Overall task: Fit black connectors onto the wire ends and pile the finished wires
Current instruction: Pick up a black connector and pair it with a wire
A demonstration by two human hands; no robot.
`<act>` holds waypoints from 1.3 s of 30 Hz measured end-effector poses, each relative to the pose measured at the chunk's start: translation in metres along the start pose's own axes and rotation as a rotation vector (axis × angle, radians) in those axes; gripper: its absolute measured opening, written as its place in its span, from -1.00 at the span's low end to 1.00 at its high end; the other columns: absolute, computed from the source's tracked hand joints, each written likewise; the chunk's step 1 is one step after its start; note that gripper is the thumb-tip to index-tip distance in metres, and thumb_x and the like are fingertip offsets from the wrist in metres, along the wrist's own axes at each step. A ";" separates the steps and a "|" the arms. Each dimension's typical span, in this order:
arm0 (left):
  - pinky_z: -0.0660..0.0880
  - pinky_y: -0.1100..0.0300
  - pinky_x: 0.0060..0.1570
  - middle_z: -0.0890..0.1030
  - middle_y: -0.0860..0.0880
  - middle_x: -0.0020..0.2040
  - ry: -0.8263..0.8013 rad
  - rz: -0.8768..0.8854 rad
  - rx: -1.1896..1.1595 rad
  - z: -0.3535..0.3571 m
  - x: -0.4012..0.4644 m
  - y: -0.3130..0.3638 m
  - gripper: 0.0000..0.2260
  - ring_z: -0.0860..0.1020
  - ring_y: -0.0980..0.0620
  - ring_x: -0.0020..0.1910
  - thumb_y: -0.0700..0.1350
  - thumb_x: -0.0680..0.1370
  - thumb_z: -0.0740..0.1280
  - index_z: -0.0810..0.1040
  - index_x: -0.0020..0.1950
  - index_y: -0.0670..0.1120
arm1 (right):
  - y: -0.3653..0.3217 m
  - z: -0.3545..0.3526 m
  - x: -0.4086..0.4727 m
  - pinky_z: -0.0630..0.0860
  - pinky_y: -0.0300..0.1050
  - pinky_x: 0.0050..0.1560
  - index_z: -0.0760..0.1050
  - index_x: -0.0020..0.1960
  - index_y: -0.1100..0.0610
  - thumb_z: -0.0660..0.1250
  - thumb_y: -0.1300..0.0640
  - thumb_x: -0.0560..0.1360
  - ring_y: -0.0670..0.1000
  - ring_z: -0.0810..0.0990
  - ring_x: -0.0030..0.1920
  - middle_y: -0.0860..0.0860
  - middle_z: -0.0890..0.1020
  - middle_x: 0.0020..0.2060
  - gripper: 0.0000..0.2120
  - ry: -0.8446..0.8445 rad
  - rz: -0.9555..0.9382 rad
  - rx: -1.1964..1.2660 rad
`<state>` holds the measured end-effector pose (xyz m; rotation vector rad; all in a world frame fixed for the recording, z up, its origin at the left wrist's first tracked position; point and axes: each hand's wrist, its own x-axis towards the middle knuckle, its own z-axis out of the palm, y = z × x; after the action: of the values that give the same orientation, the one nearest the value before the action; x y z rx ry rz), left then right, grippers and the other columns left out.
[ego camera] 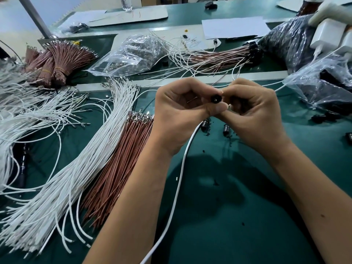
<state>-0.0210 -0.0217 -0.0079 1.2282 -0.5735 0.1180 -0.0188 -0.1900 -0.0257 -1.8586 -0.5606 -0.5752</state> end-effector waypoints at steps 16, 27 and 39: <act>0.56 0.14 -0.14 0.61 -0.13 -0.21 -0.002 -0.075 0.041 -0.002 -0.001 0.003 -0.72 0.59 0.08 -0.23 -0.48 0.35 0.50 0.62 -0.07 -0.18 | -0.002 -0.002 0.000 0.39 0.38 -0.14 0.57 0.03 0.43 0.44 0.20 0.54 0.40 0.46 -0.14 0.32 0.49 0.00 -0.74 -0.165 0.121 0.220; 0.61 0.08 -0.09 0.64 -0.24 -0.16 0.048 -0.080 0.054 -0.005 0.000 0.000 -0.76 0.64 -0.02 -0.20 -0.48 0.35 0.51 0.64 -0.11 -0.19 | -0.005 -0.001 0.002 0.37 0.28 -0.11 0.57 0.03 0.40 0.39 0.15 0.59 0.27 0.47 -0.13 0.26 0.49 -0.04 -0.73 -0.204 0.165 0.175; 0.57 0.07 -0.11 0.58 -0.19 -0.20 0.044 -0.060 0.067 -0.003 0.000 0.000 -0.74 0.55 -0.08 -0.19 -0.47 0.34 0.52 0.66 -0.09 -0.18 | -0.004 -0.003 0.003 0.39 0.38 -0.18 0.59 0.01 0.38 0.44 0.06 0.56 0.41 0.45 -0.16 0.27 0.50 -0.05 -0.66 -0.150 0.125 0.090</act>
<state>-0.0199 -0.0187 -0.0089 1.3036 -0.4974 0.1144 -0.0194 -0.1912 -0.0200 -1.8454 -0.5553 -0.3251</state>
